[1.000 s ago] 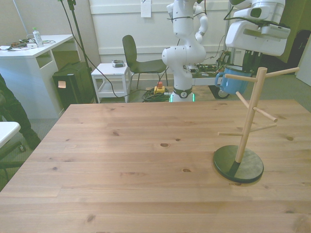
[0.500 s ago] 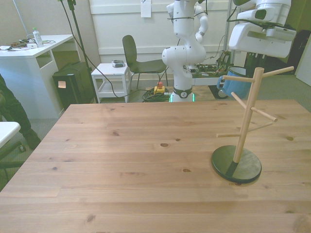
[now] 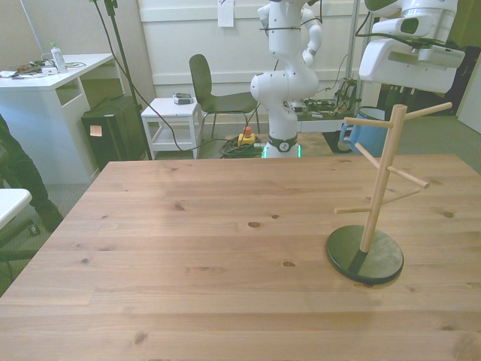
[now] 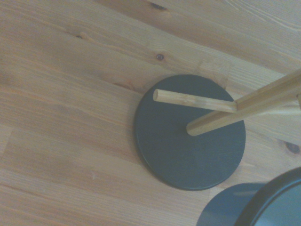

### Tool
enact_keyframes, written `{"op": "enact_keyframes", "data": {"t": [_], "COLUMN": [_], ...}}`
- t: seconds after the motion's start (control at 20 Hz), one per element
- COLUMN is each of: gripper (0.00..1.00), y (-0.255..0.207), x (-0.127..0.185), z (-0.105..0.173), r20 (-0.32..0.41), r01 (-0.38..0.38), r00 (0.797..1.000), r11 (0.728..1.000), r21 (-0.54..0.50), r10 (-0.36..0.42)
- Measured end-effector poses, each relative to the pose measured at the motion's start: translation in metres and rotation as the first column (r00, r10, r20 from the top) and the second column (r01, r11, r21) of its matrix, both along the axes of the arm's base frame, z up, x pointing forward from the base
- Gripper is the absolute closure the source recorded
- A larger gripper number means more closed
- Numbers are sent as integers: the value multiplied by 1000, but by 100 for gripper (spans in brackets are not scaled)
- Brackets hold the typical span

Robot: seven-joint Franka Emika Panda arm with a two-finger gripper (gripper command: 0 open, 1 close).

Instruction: Hang the mug

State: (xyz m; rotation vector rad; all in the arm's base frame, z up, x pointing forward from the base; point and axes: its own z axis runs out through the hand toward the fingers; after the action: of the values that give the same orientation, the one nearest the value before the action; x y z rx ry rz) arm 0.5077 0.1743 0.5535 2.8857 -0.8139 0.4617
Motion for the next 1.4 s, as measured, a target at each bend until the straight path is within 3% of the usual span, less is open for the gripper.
{"op": "enact_keyframes", "data": {"t": [1.4], "gripper": [100], "y": [18], "x": [52], "z": [-14], "r20": [-17], "r01": [-28], "r00": [999], "r11": [999], "r21": [-24], "r10": [28]}}
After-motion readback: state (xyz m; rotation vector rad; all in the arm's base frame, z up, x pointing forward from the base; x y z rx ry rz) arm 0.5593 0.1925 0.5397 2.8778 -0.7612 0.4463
